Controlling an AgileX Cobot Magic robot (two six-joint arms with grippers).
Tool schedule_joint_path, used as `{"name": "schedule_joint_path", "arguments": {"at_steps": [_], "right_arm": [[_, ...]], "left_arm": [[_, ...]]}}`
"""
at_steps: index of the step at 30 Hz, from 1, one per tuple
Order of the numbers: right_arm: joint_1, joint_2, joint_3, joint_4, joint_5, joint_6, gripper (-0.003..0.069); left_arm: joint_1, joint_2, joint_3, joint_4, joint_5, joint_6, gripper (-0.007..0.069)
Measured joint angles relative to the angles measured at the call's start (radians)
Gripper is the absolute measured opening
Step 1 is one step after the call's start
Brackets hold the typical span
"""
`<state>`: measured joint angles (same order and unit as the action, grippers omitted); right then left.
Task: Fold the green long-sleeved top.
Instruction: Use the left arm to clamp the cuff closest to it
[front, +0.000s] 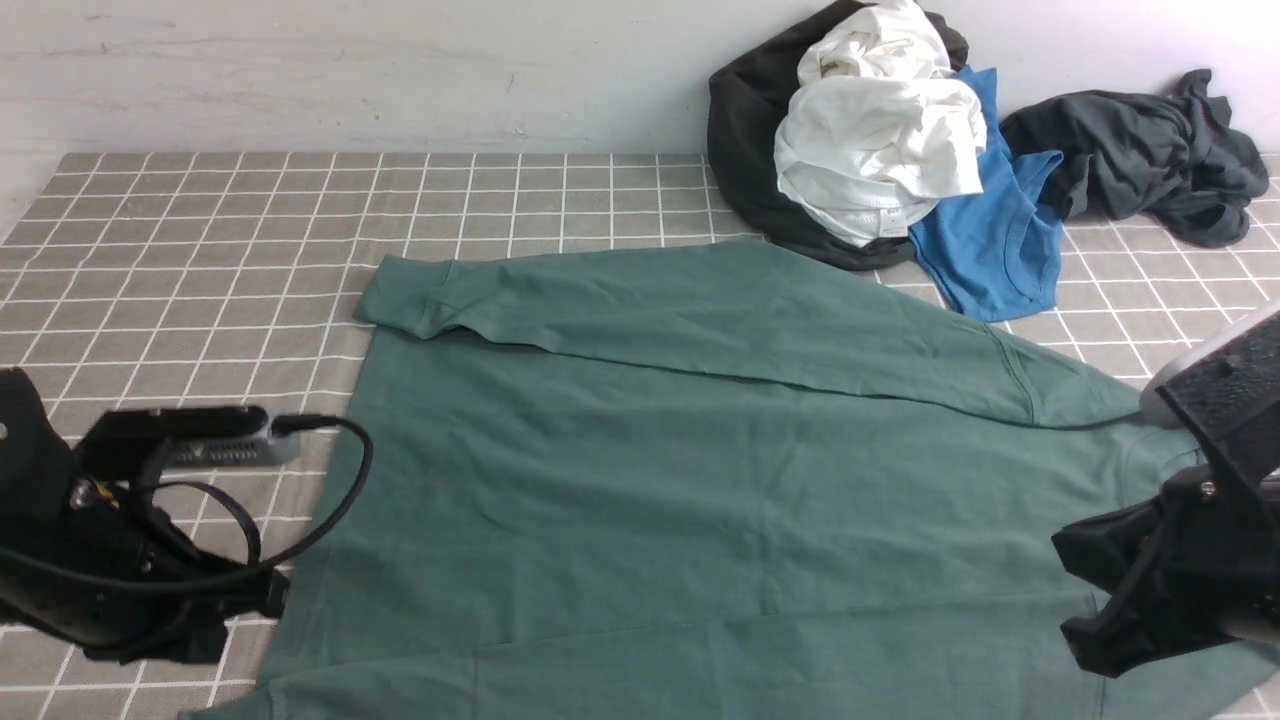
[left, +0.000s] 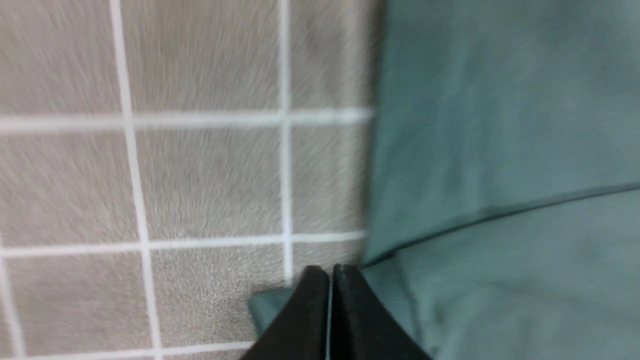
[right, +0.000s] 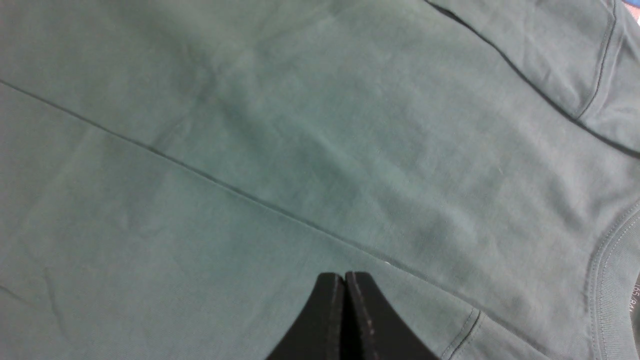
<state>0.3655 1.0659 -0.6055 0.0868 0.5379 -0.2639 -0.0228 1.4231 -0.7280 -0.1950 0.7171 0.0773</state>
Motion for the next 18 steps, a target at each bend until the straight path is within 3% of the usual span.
{"name": "schedule_joint_path", "arguments": {"at_steps": [4,10,18], "right_arm": [[0.0,0.0,0.0,0.0,0.0,0.0,-0.0013],[0.0,0.0,0.0,0.0,0.0,0.0,-0.0013],[0.0,0.0,0.0,0.019,0.0,0.0,-0.0013]], "left_arm": [[-0.067,-0.153,-0.12,0.0,0.068,-0.005,-0.0008],[-0.053,-0.14,-0.082,0.04,0.205,-0.012,0.0019],[0.074,0.036,0.07,0.022,0.07,-0.009,0.0314]]}}
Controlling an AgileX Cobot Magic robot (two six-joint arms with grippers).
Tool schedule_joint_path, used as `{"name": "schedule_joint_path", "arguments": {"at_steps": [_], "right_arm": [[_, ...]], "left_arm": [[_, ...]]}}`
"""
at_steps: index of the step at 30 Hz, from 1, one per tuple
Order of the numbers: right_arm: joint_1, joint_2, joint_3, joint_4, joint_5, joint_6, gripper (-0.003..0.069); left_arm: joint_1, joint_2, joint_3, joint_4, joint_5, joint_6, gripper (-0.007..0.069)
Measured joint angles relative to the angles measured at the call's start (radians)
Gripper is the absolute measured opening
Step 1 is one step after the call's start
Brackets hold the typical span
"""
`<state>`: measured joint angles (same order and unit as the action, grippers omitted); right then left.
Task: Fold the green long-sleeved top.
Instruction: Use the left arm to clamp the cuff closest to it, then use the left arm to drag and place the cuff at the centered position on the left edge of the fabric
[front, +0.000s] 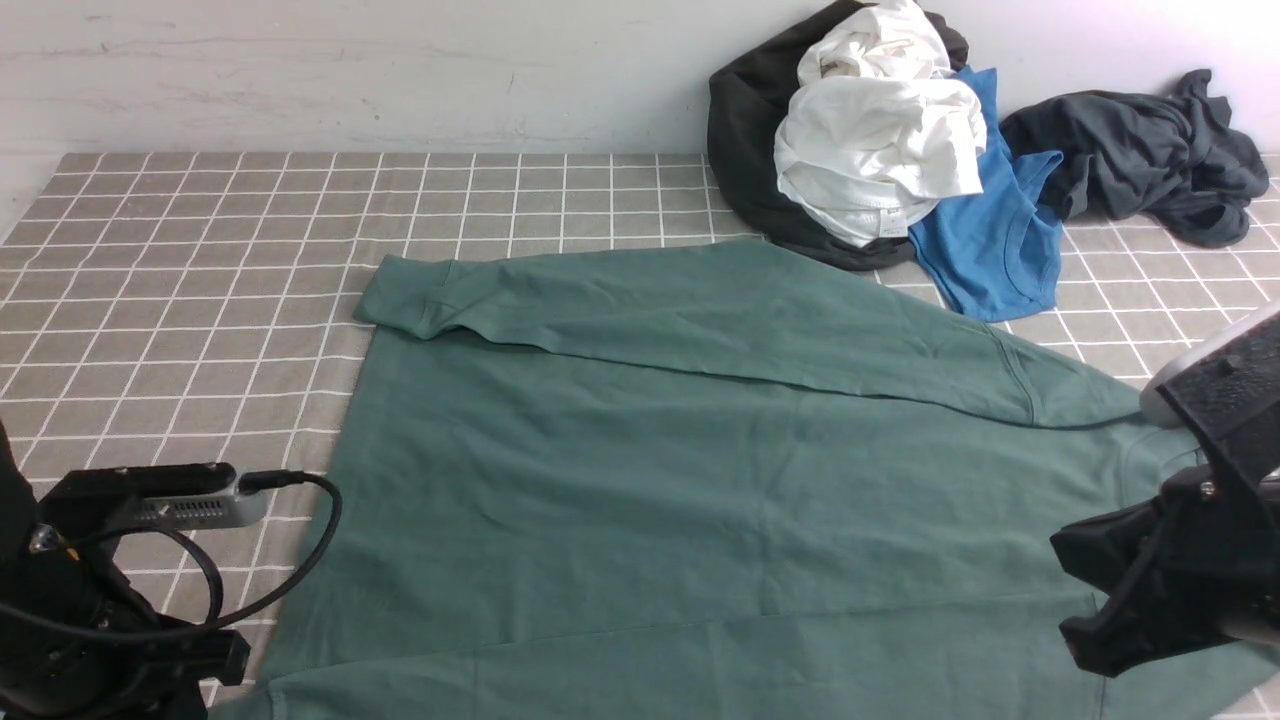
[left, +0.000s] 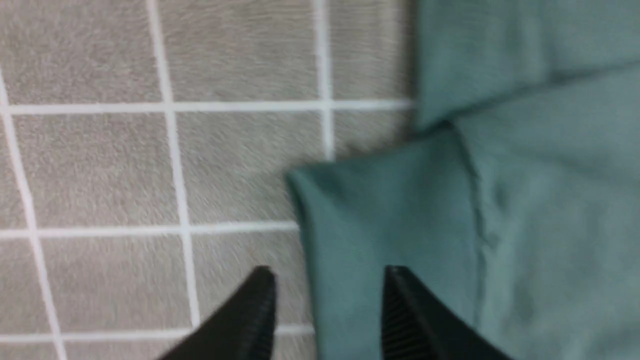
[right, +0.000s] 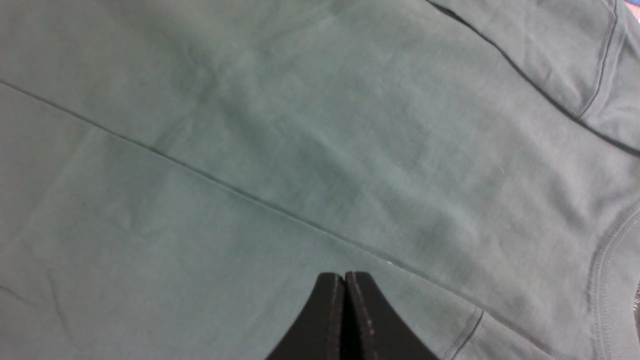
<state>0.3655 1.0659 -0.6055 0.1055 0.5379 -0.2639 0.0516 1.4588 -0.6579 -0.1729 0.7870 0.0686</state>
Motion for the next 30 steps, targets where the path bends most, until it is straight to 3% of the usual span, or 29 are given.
{"name": "schedule_joint_path", "arguments": {"at_steps": [3,7,10,17,22,30], "right_arm": [[0.0,0.0,0.0,0.027,0.0,0.0,-0.0013],[0.0,0.0,0.0,0.041,-0.001,0.0,-0.0013],[0.0,0.0,0.0,0.045,-0.001,0.0,-0.0013],[0.0,0.0,0.0,0.041,-0.002,-0.001,-0.0013],[0.0,0.0,0.0,0.01,-0.002,-0.004,-0.0013],[0.0,0.0,0.0,0.003,-0.004,-0.004,-0.0013]], "left_arm": [[0.004,0.068,0.001,-0.017,-0.068,0.006,0.0328],[0.003,0.125,-0.005,-0.051,-0.084,0.02,0.0115],[0.002,0.122,-0.016,-0.079,-0.074,0.069,0.0031],[-0.039,-0.068,-0.168,-0.201,0.069,0.232,0.0023],[-0.111,-0.22,-0.361,-0.22,0.105,0.268,0.0023],[-0.117,-0.038,-0.427,-0.129,0.014,0.273,0.0023]]}}
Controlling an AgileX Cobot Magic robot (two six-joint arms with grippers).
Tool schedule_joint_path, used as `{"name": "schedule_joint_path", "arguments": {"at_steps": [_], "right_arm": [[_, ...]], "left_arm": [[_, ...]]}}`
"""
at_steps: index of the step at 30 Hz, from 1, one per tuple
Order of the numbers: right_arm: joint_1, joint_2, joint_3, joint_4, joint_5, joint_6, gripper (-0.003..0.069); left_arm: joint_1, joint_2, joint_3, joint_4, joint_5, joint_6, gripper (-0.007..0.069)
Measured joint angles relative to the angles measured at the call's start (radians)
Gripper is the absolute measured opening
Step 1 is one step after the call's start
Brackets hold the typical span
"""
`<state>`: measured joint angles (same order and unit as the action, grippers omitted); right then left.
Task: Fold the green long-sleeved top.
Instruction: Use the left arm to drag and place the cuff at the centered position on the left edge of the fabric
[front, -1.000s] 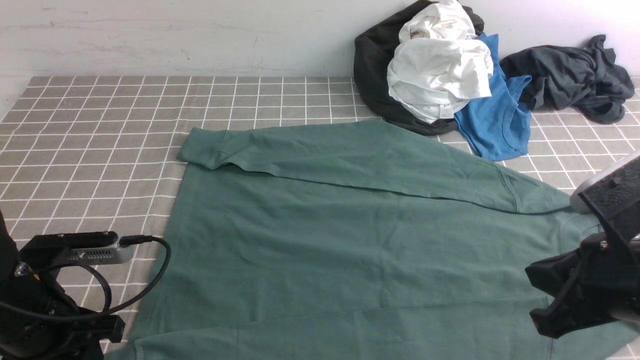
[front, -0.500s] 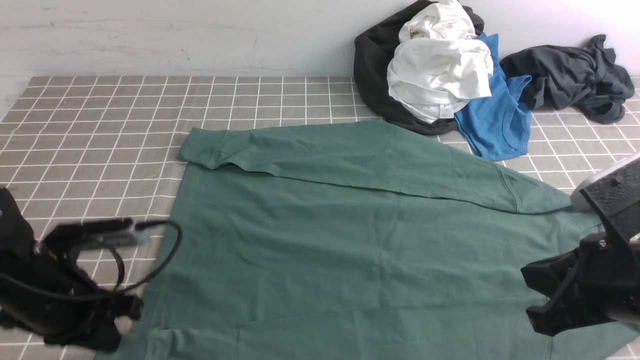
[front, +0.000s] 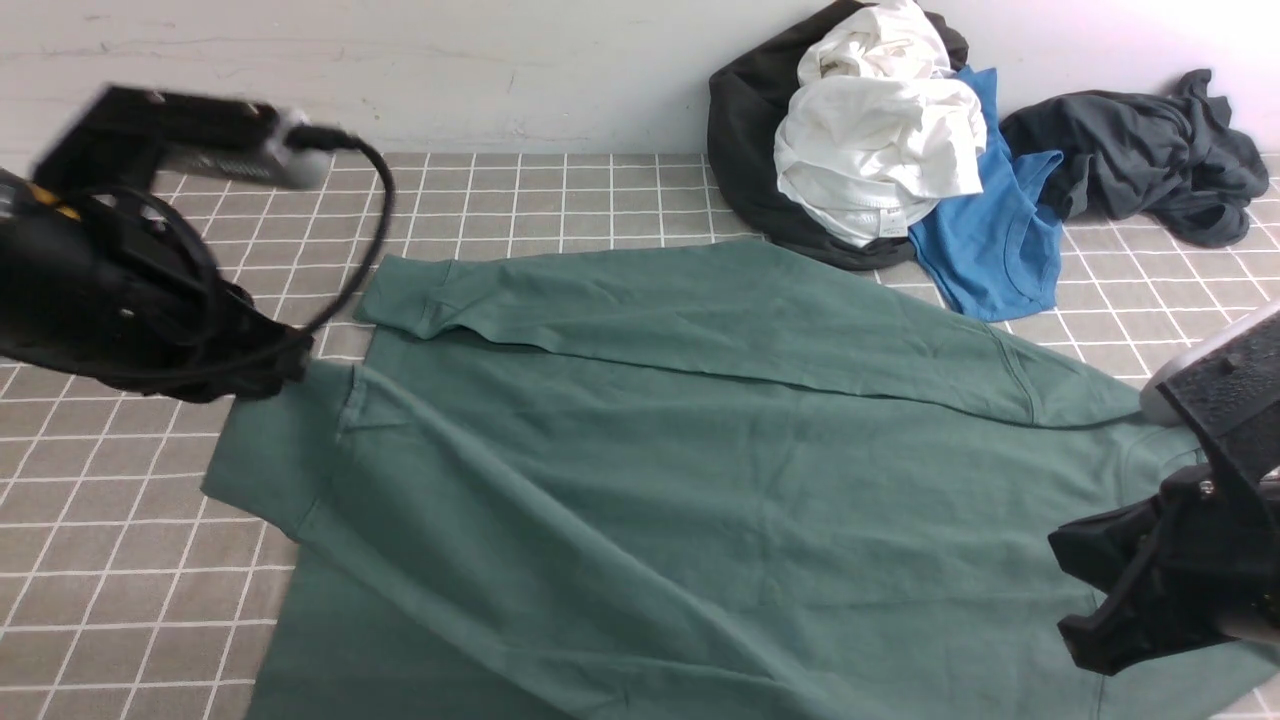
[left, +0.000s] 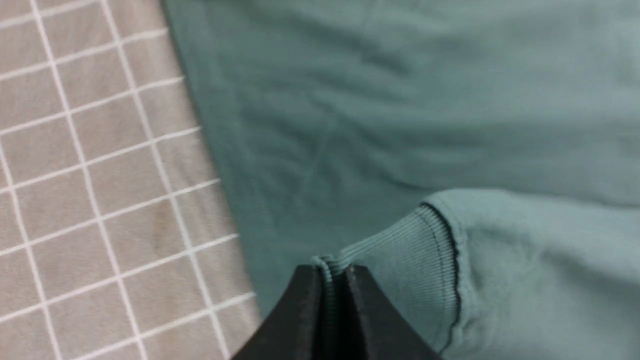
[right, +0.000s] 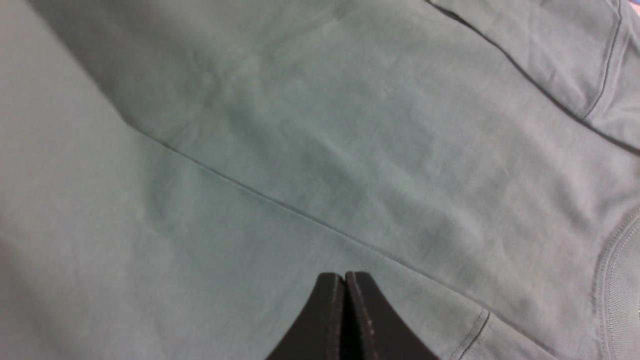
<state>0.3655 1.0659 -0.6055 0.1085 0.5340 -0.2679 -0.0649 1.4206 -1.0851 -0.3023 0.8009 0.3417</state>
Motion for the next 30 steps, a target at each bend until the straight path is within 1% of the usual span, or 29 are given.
{"name": "schedule_joint_path", "arguments": {"at_steps": [2,4,5,6,7,8,9,11,13,15,16,17,18,19,20,21,24,26,28,29,30], "right_arm": [[0.0,0.0,0.0,0.0,-0.001,0.0,-0.0013],[0.0,0.0,0.0,0.0,-0.002,0.0,-0.0013],[0.0,0.001,-0.001,0.0,0.001,0.012,-0.0013],[0.0,0.001,-0.001,0.0,0.001,0.015,-0.0013],[0.0,0.003,-0.001,0.0,0.01,0.033,-0.0009],[0.0,0.015,-0.002,0.0,0.032,0.063,0.0001],[-0.001,0.032,-0.004,-0.001,0.052,0.083,0.0015],[-0.017,0.089,-0.006,-0.002,0.086,0.126,0.0062],[-0.053,0.177,-0.007,-0.004,0.094,0.186,0.0136],[-0.073,0.221,-0.007,-0.004,0.089,0.218,0.0174],[-0.105,0.295,-0.008,-0.011,0.066,0.268,0.0243],[-0.118,0.326,-0.009,-0.016,0.05,0.291,0.0269],[-0.121,0.333,-0.01,-0.018,0.047,0.302,0.0276],[-0.14,0.394,-0.021,-0.038,0.024,0.343,0.0316],[-0.14,0.394,-0.022,-0.038,0.021,0.348,0.0323],[-0.15,0.44,-0.037,-0.064,0.003,0.385,0.034],[-0.151,0.501,-0.066,-0.12,-0.02,0.44,0.0348],[-0.151,0.539,-0.086,-0.168,-0.03,0.481,0.0336],[-0.151,0.558,-0.092,-0.209,-0.042,0.517,0.0301],[-0.151,0.559,-0.093,-0.213,-0.042,0.522,0.0301],[-0.151,0.565,-0.096,-0.242,-0.048,0.549,0.0264]], "left_arm": [[0.0,0.111,-0.005,0.014,-0.063,0.0,0.0023],[0.0,0.208,-0.035,0.017,-0.06,-0.004,0.0023],[0.0,0.259,-0.062,0.014,-0.009,-0.008,0.0023],[0.0,0.273,-0.071,0.014,0.001,-0.008,0.0023],[0.0,0.293,-0.089,0.01,0.047,-0.008,0.0023],[0.0,0.31,-0.117,0.003,0.124,-0.007,0.0023],[0.0,0.31,-0.133,0.0,0.17,-0.002,0.0023],[0.0,0.29,-0.153,-0.003,0.224,0.005,0.0023],[0.0,0.249,-0.157,-0.003,0.243,0.007,0.0023],[0.0,0.229,-0.158,-0.003,0.248,0.007,0.0023],[0.0,0.194,-0.16,-0.008,0.253,0.007,0.0023],[0.0,0.177,-0.16,-0.011,0.259,0.007,0.0023],[0.0,0.174,-0.16,-0.011,0.261,0.007,0.0023],[0.0,0.153,-0.16,-0.013,0.276,0.007,0.0023],[0.0,0.151,-0.16,-0.015,0.278,0.007,0.0023],[0.0,0.14,-0.16,-0.021,0.29,0.009,0.0023],[0.0,0.131,-0.16,-0.028,0.299,0.014,0.0023],[0.0,0.131,-0.16,-0.031,0.299,0.021,0.0023],[0.0,0.13,-0.16,-0.033,0.3,0.027,0.0023],[0.0,0.13,-0.16,-0.033,0.3,0.027,0.0023],[0.0,0.13,-0.16,-0.039,0.3,0.032,0.0023]]}}
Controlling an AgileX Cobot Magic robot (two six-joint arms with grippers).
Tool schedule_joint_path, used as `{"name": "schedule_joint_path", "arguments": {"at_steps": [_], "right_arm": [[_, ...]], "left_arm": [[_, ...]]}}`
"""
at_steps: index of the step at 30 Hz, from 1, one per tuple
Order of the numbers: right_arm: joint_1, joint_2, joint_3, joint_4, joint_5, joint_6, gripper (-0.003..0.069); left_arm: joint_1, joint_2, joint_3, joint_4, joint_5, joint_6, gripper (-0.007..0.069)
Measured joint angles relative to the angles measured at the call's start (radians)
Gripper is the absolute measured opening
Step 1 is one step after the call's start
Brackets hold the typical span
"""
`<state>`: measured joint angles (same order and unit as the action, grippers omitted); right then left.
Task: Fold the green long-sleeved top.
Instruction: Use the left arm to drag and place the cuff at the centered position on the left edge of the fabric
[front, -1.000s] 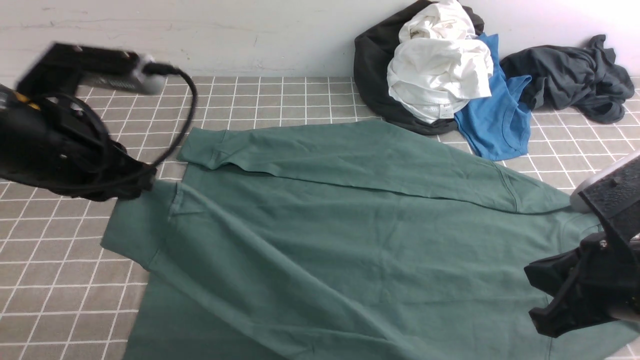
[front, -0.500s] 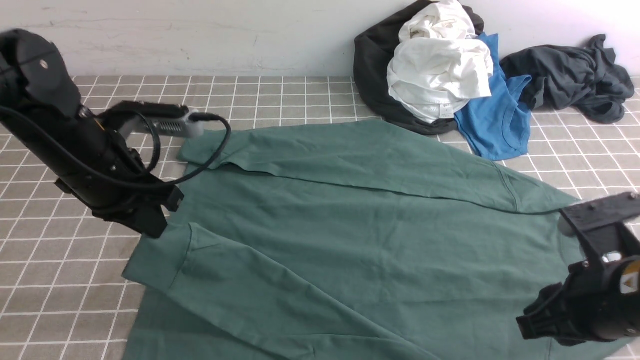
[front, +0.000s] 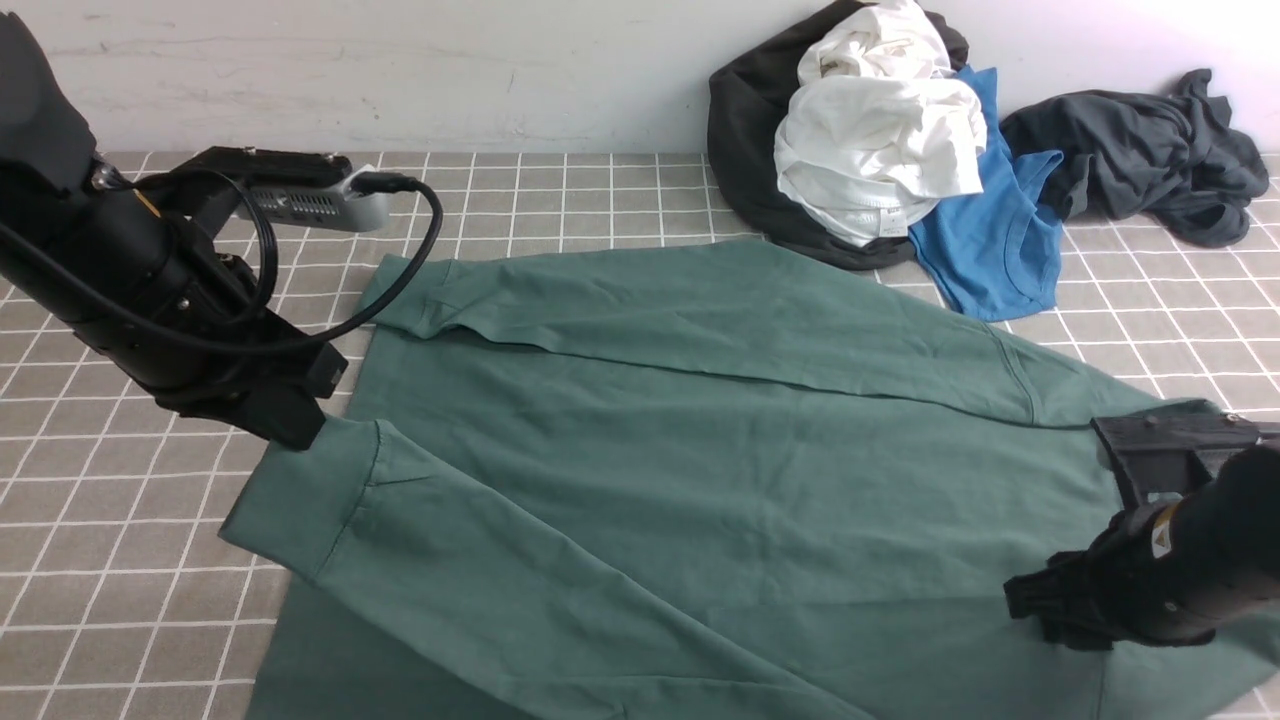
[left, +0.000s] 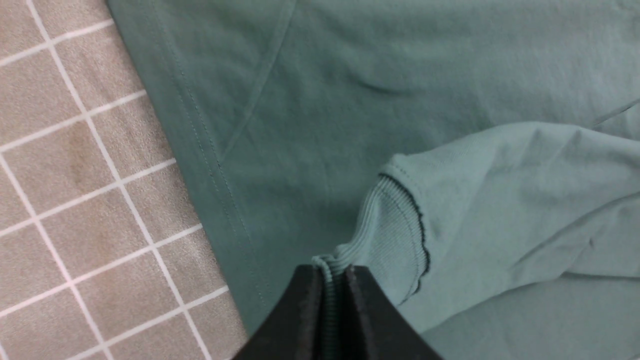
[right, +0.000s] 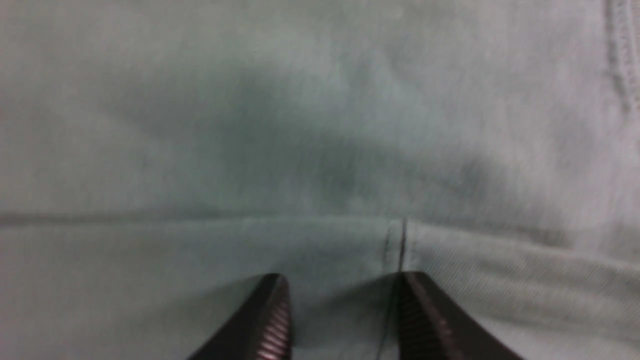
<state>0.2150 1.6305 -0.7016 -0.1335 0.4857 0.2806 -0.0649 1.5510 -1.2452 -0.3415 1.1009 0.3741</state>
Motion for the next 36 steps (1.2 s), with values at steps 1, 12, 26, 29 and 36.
{"name": "schedule_joint_path", "arguments": {"at_steps": [1,12,26,29,36], "right_arm": [[0.0,0.005,-0.001,-0.028,-0.011,0.028,0.0218],[0.0,-0.079,-0.011,-0.172,0.075,0.08,-0.0007],[0.0,-0.319,-0.011,-0.278,0.18,0.186,-0.0007],[0.0,-0.294,-0.011,-0.278,0.179,0.207,-0.0002],[0.0,-0.278,-0.011,-0.278,0.177,0.215,0.0147]], "left_arm": [[0.0,0.0,0.0,-0.008,0.0,0.005,0.0023],[0.0,0.0,0.0,-0.054,-0.007,0.042,0.0023],[0.0,0.1,-0.036,-0.056,-0.293,0.105,0.0023],[0.0,0.189,-0.082,-0.043,-0.302,0.106,0.0027],[0.001,0.391,-0.284,0.028,-0.303,0.069,0.023]]}}
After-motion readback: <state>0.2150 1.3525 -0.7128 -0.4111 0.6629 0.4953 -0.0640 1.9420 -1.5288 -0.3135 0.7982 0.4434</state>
